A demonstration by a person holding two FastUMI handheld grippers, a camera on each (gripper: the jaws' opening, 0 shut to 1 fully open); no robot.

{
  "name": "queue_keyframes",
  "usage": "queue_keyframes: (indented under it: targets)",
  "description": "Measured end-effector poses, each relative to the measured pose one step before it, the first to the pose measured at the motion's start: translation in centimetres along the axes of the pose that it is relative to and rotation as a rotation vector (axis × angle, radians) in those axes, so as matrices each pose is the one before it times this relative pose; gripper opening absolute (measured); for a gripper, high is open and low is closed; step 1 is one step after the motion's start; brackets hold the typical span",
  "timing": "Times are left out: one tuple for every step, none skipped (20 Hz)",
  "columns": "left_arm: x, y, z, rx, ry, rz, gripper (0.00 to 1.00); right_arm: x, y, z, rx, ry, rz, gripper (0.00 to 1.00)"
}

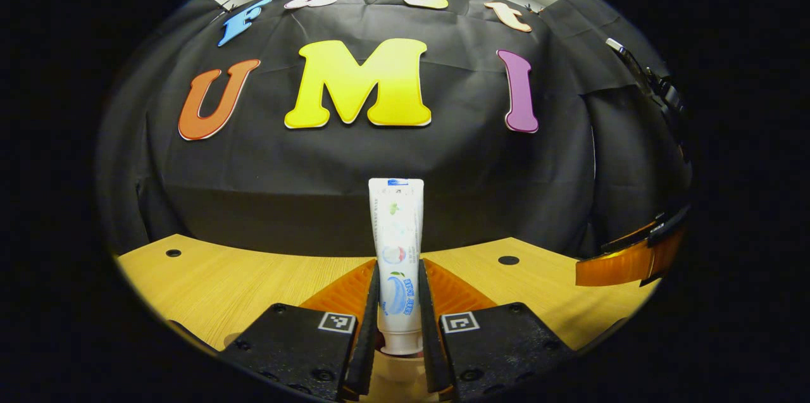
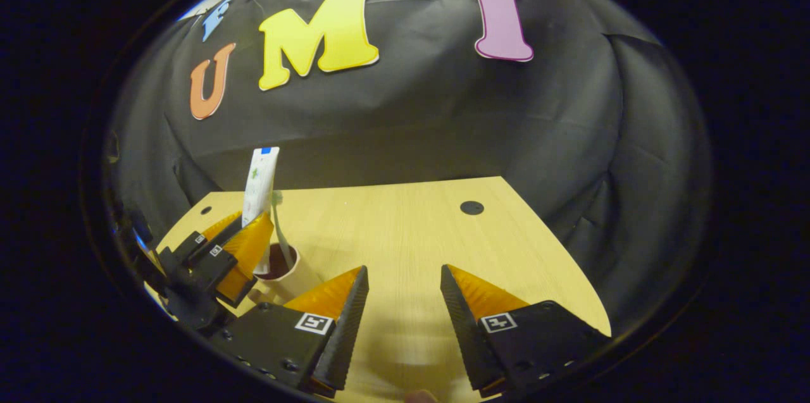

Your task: Put the toothbrush and toothpaste on the desktop into the cup, then pick up the cup and place it on the coaster on the desktop.

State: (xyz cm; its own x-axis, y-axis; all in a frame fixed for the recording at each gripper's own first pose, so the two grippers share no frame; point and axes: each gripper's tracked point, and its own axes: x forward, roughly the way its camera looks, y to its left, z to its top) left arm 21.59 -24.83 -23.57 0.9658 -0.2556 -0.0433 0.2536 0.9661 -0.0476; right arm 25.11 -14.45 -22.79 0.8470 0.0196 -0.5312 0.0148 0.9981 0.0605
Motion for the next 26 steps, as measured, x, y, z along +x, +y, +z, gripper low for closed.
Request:
queue_keyframes:
  targets:
    - [-0.048, 0.053, 0.053, -0.00392, -0.00876, 0.00078, 0.35, -0.068, 0.133, -0.36, 0.00018, 0.00719, 0.00165, 0.7]
    - [0.126, -0.081, 0.183, -0.00016, -0.0073, -0.00101, 0.35, -0.052, 0.14, -0.27, -0.00014, 0.00824, 0.00408, 0.7]
    - [0.224, -0.153, 0.131, 0.00248, -0.01242, -0.0027, 0.35, -0.212, 0.019, -0.4, -0.00131, 0.00566, 0.00068, 0.7]
    - [0.171, -0.138, 0.063, 0.00263, -0.00781, -0.00477, 0.35, -0.145, 0.082, -0.2, -0.00142, 0.0058, 0.00063, 0.69]
    - [0.124, -0.037, -0.244, 0.00494, 0.00379, -0.00805, 0.37, -0.181, 0.056, -0.249, -0.0011, 0.0023, 0.00094, 0.68]
    - [-0.267, -0.245, -0.382, 0.00004, 0.01294, -0.01062, 0.39, -0.109, 0.1, -0.036, -0.00193, -0.00025, -0.00064, 0.7]
    - [-0.213, -0.082, -0.036, -0.00387, -0.00115, -0.00574, 0.45, -0.196, 0.068, -0.13, -0.00079, -0.00199, 0.00108, 0.7]
    - [-0.57, 0.224, 0.21, -0.00482, -0.00612, 0.00865, 0.48, 0.003, 0.135, 0.037, 0.00039, -0.00002, 0.00057, 0.7]
    - [-0.357, 0.152, -0.085, -0.01061, 0.00581, 0.00112, 0.53, -0.139, 0.151, -0.059, 0.00371, 0.00012, 0.00195, 0.7]
    - [-0.446, 0.106, -0.029, -0.00923, 0.01305, 0.0035, 0.57, -0.195, 0.142, 0.08, 0.00732, 0.00015, 0.00209, 0.7]
    - [-0.498, 0.137, -0.055, -0.00226, 0.02014, 0.00529, 0.67, -0.209, 0.271, 0.083, 0.00548, -0.00299, 0.00295, 0.7]
    - [-0.606, 0.191, 0.178, -0.00025, 0.01253, 0.00817, 0.72, -0.186, 0.207, 0.323, 0.00001, -0.00856, -0.00307, 0.71]
    - [-0.64, 0.143, 0.405, -0.0056, 0.00664, 0.00147, 0.8, -0.291, 0.254, 0.253, 0.00155, -0.00768, 0.00156, 0.72]
    - [-0.634, 0.195, 0.551, -0.00991, 0.00396, 0.00446, 0.83, -0.221, 0.384, 0.267, 0.00483, -0.00309, 0.00229, 0.74]
    - [-0.674, 0.238, 0.704, -0.00887, 0.00088, 0.00788, 0.94, -0.249, 0.253, 0.27, 0.0056, -0.00306, -0.00031, 0.76]
    - [-0.591, 0.225, 0.584, -0.00734, 0.00382, 0.00717, 0.98, -0.227, 0.41, 0.217, 0.00417, 0.00112, 0.00043, 0.79]
    - [-0.506, 0.311, 0.593, -0.00596, 0.00629, 0.00779, 0.98, -0.25, 0.531, -0.008, 0.00049, 0.0071, 0.00282, 0.8]
    - [-0.551, 0.318, 0.608, -0.0031, 0.00697, 0.00752, 0.98, -0.2, 0.576, 0.18, -0.00475, 0.0087, 0.00026, 0.81]
    - [-0.691, 0.329, 0.687, -0.00508, 0.01033, 0.00401, 0.98, -0.13, 0.675, -0.028, -0.0058, 0.01045, 0.00047, 0.83]
    - [-0.804, 0.53, 0.682, -0.0062, 0.00701, 0.00694, 0.98, -0.145, 0.63, -0.109, -0.00443, 0.02062, -0.00368, 0.88]
    - [-0.752, 0.624, 0.557, -0.00715, 0.00926, 0.0064, 0.98, -0.071, 1.007, -0.471, 0.00386, 0.03753, 0.00465, 0.89]
    - [-0.937, 0.695, 0.437, -0.00696, 0.01458, 0.00905, 0.98, -0.093, 0.848, -0.258, 0.00729, 0.02744, 0.00561, 0.89]
    - [-0.964, 0.83, 0.534, -0.00188, 0.01129, 0.01149, 0.98, -0.172, 1.228, -0.008, 0.0091, 0.02443, 0.01211, 0.85]
    - [-0.954, 0.831, 0.654, 0.00556, 0.00622, 0.01168, 0.98, -0.041, 1.346, 0.375, 0.00415, 0.00573, 0.01452, 0.9]
    - [-0.914, 1.041, 0.778, 0.00585, 0.00306, 0.01348, 0.98, 0.09, 1.048, 0.118, -0.01021, 0.00478, 0.00248, 0.9]
    - [-0.823, 1.023, 0.792, 0.00029, 0.00078, 0.00902, 0.98, 0.228, 1.046, 0.174, -0.01388, 0.01326, 0.00169, 0.89]
